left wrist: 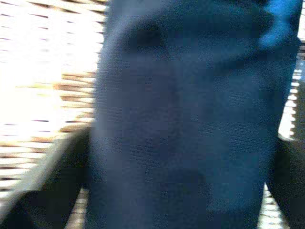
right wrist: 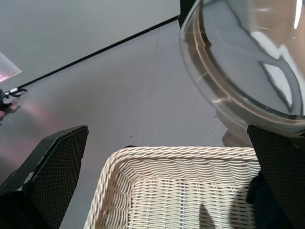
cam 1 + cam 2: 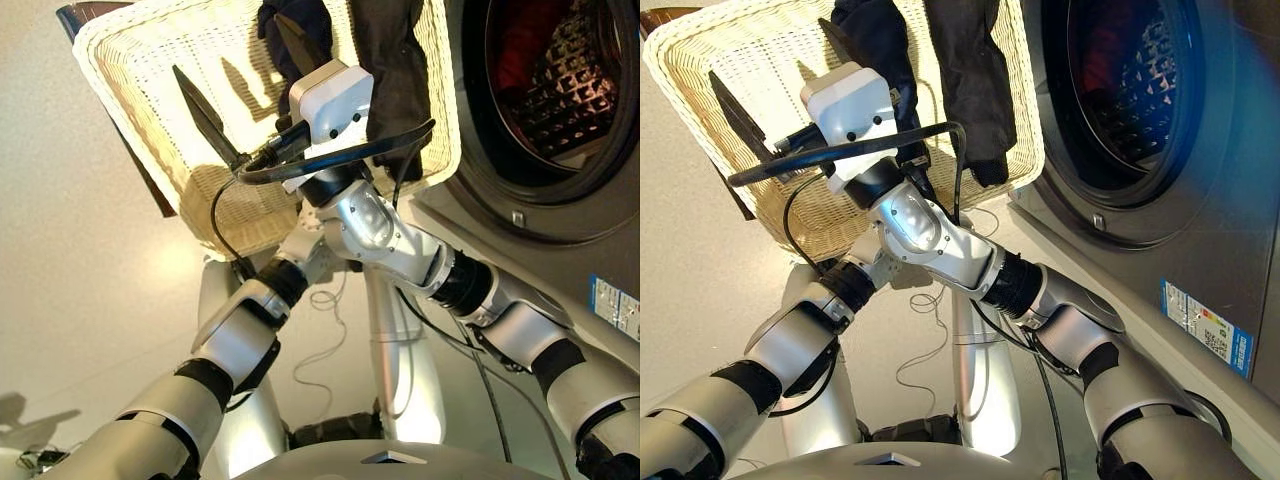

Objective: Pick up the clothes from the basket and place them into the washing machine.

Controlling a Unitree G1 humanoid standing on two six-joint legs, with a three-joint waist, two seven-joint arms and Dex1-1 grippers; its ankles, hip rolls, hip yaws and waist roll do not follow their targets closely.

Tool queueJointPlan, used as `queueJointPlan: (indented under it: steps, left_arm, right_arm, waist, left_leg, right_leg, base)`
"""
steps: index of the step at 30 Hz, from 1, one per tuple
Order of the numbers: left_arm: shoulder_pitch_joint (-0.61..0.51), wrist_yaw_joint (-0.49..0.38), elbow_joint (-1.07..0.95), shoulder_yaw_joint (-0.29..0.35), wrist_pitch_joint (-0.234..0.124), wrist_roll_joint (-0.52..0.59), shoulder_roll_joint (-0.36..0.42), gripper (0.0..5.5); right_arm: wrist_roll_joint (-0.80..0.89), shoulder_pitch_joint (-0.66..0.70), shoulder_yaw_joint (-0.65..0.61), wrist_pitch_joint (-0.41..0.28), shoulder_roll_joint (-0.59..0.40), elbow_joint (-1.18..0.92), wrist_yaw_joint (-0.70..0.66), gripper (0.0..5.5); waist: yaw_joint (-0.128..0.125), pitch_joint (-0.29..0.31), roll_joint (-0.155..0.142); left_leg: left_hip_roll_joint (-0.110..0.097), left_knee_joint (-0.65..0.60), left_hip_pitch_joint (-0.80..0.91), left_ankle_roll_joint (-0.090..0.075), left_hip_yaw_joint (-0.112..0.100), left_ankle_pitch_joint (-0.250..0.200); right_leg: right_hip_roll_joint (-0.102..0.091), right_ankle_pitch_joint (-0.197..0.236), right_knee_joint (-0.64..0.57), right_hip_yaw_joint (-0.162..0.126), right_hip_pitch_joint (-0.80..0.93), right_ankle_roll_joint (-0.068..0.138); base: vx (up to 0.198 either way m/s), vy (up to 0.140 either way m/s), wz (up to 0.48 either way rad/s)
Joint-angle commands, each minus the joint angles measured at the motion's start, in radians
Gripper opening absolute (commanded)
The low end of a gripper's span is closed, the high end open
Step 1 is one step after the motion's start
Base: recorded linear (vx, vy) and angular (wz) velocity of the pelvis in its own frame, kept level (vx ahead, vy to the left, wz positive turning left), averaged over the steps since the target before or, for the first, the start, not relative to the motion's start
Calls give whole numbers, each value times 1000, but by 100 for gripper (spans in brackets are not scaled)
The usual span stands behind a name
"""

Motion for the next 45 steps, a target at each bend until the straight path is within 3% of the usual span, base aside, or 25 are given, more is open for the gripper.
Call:
queueJointPlan:
  steps: [1, 2, 3, 12, 18, 22, 30, 38, 40, 41, 45]
  left_arm:
    - [-183, -116, 236, 10, 76, -38, 13, 60]
    - [-186, -114, 234, 9, 74, -36, 16, 13]
    - [-188, -115, 233, 8, 73, -38, 15, 0]
    - [-181, -124, 235, 6, 78, -18, 19, 0]
    - [-134, -110, 152, -14, 56, 4, 15, 0]
    - [-83, -102, 40, -46, 45, 66, 56, 0]
    - [73, -74, -293, -87, 11, 281, 200, 0]
    - [213, -97, -676, -119, 9, 571, 442, 0]
    - [209, -104, -760, -135, 7, 644, 515, 0]
    - [198, -104, -797, -138, 3, 658, 543, 0]
    - [174, -92, -934, -177, -1, 766, 668, 0]
  right_arm:
    - [9, -29, -13, -80, 60, -116, 34, 550]
    - [14, -28, -13, -81, 58, -115, 35, 550]
    - [22, -29, -11, -81, 60, -114, 39, 550]
    - [89, -37, -9, -85, 41, -73, 79, 550]
    - [101, -27, -37, -86, -13, -75, 70, 550]
    - [107, -7, -74, -89, -75, -66, 61, 550]
    - [81, 100, -214, -111, -232, -96, 52, 550]
    - [249, 176, -239, -126, -392, -152, 140, 550]
    - [284, 158, -220, -118, -423, -152, 153, 550]
    - [312, 132, -207, -118, -439, -156, 165, 550]
    - [375, 87, -146, -112, -504, -191, 208, 550]
  waist:
    - [-39, 3, -9]
    - [-39, 3, -9]
    - [-37, 3, -7]
    - [-31, 3, -3]
    - [-23, 3, 3]
    - [-12, 3, 11]
    - [9, 3, 28]
    - [32, 3, 26]
    - [40, 3, 28]
    - [41, 3, 27]
    - [48, 3, 31]
  left_leg:
    - [32, 40, 4, -69, -53, -15]
    - [33, 38, 5, -69, -52, -14]
    - [33, 37, 5, -69, -52, -14]
    - [25, 27, 6, -66, -53, -6]
    - [18, 2, 21, -65, -56, 3]
    - [10, -30, 46, -63, -52, 14]
    - [-16, -116, 126, -56, -47, 35]
    - [-25, -134, 190, -55, -57, 33]
    - [-28, -134, 197, -56, -57, 33]
    - [-30, -147, 173, -50, -50, 70]
    - [-30, -142, 178, -53, -51, 67]
  right_leg:
    - [-8, -11, 20, -18, -25, 53]
    - [-8, -10, 19, -18, -25, 54]
    - [-9, -9, 18, -17, -25, 55]
    - [-17, 6, 0, -17, -13, 58]
    - [-24, 15, -25, -17, 10, 58]
    - [-28, 26, -53, -17, 34, 62]
    - [-42, 46, -135, -24, 121, 73]
    - [-54, 38, -155, -31, 195, 77]
    - [-59, 37, -160, -35, 206, 77]
    - [-62, 74, -178, -34, 185, 73]
    - [-70, 67, -175, -42, 194, 77]
  base:
    - [0, 0, 0]
    - [0, 0, 0]
    - [0, 0, 0]
    - [0, 0, 0]
    - [0, 0, 0]
    - [0, 0, 0]
    - [0, 0, 0]
    - [0, 0, 0]
    - [-37, 0, 36]
    - [-73, 2, 94]
    - [-18, 2, 29]
